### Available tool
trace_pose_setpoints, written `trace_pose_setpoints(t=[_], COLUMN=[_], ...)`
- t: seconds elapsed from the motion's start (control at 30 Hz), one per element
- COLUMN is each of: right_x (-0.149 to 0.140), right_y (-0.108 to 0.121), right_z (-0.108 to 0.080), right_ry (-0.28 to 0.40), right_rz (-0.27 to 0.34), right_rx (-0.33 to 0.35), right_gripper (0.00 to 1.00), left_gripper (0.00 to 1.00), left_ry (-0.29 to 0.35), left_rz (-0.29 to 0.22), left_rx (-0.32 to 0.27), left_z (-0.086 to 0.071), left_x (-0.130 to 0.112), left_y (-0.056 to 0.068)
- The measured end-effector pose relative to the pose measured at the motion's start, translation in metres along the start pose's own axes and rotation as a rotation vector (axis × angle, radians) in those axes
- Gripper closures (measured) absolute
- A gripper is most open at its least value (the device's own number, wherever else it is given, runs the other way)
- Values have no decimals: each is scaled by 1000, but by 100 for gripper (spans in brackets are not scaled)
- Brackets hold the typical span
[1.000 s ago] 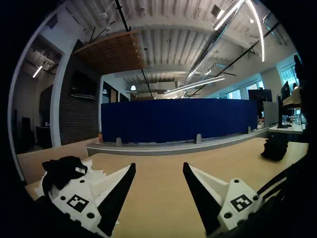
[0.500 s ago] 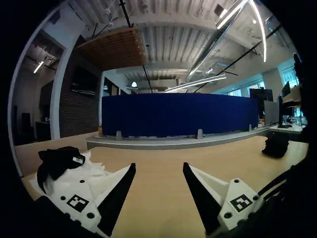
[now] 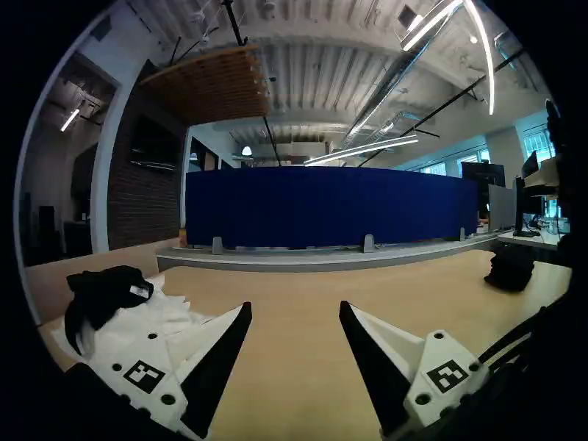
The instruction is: Fold towel
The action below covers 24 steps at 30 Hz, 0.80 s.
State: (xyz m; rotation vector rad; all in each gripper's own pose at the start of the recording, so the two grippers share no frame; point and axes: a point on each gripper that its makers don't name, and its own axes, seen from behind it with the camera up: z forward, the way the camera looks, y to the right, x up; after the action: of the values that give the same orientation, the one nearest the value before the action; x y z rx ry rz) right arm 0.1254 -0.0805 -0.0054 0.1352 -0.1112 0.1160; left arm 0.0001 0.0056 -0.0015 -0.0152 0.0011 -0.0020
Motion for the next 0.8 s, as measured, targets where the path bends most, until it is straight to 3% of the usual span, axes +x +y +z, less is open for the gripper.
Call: trace_pose_setpoints(t=[0.37,0.57,0.8], right_x=[19,35,29], right_y=[22,41,68], right_z=[-14,-24,-26], right_ry=[39,97,131], right_rz=[-16,-14,-33], right_rx=[-17,-48,-97], right_gripper=[0,0,1], left_gripper=[12,12,12], left_ry=[-1,-1,-1], left_rz=[1,2,1], left_rx=[0,0,0], left_z=[-1,-1,-1], left_x=[1,1,1], left_y=[0,0,0])
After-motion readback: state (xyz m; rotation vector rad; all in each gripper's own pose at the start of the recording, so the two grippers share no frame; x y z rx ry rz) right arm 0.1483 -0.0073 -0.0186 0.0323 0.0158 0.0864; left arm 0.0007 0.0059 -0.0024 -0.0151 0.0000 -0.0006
